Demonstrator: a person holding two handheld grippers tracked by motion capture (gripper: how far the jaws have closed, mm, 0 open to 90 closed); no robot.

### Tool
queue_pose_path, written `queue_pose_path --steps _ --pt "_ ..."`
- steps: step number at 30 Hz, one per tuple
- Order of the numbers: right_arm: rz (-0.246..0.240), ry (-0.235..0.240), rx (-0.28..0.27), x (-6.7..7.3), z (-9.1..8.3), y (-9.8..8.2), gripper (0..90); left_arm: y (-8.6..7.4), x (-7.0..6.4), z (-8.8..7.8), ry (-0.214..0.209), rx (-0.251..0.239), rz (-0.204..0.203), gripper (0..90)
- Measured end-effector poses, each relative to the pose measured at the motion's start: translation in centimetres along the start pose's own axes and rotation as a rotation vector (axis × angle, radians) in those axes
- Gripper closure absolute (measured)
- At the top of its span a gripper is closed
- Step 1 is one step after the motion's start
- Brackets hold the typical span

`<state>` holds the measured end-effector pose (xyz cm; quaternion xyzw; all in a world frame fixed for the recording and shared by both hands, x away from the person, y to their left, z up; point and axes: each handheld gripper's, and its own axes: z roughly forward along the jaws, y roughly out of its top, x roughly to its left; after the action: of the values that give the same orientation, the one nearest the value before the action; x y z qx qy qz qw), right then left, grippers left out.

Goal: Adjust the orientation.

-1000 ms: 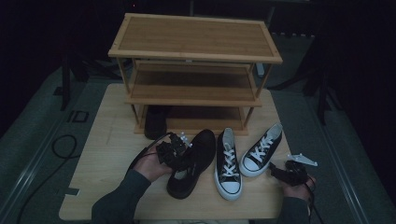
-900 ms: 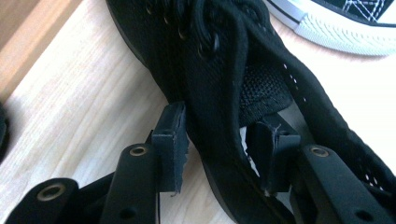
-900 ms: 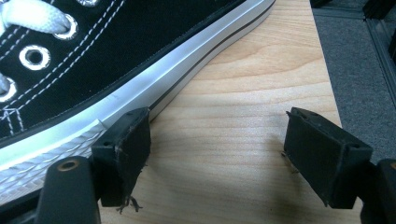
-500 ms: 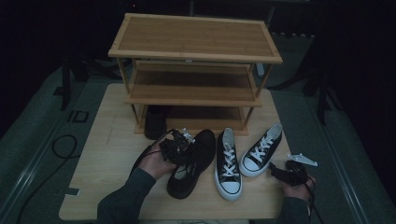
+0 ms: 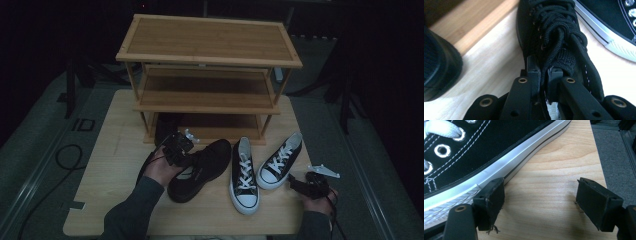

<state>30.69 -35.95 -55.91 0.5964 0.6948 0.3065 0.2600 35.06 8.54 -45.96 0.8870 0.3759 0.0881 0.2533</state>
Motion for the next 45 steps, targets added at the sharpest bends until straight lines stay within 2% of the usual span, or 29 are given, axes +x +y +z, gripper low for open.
queue_pose_path --steps 3,8,16,17,25,32,36,40,42,43,45 --pt "-0.001 0.000 0.001 0.0 0.0 0.0 22.8 0.0 0.7 -0.1 -0.010 -0.024 -0.029 84.9" --pt "0.001 0.000 0.001 0.0 0.0 0.0 22.8 0.2 1.6 -0.4 0.013 -0.060 -0.063 85.0" --pt "0.001 0.000 0.001 0.0 0.0 0.0 22.8 1.1 3.5 0.3 0.092 -0.098 -0.158 84.8" --pt "0.001 0.000 0.001 0.0 0.0 0.0 22.8 1.1 3.8 0.4 0.090 -0.108 -0.173 84.8" --pt "0.001 0.000 0.001 0.0 0.0 0.0 22.8 1.4 4.9 0.6 0.146 -0.151 -0.265 84.7" --pt "0.001 0.000 0.001 0.0 0.0 0.0 22.8 1.0 6.0 0.4 0.204 -0.169 -0.335 84.7" --pt "0.001 0.000 0.001 0.0 0.0 0.0 22.8 0.9 6.4 0.4 0.232 -0.181 -0.361 84.4" --pt "0.001 0.000 0.001 0.0 0.0 0.0 22.8 0.7 6.6 0.8 0.226 -0.189 -0.385 83.5" --pt "0.001 0.000 0.001 0.0 0.0 0.0 22.8 0.5 6.7 1.0 0.215 -0.174 -0.375 80.0" --pt "0.001 0.000 0.001 0.0 0.0 0.0 22.8 0.4 6.7 1.0 0.202 -0.169 -0.361 78.3" --pt "0.001 0.000 0.001 0.0 0.0 0.0 22.8 0.2 6.6 0.9 0.201 -0.154 -0.334 71.0"
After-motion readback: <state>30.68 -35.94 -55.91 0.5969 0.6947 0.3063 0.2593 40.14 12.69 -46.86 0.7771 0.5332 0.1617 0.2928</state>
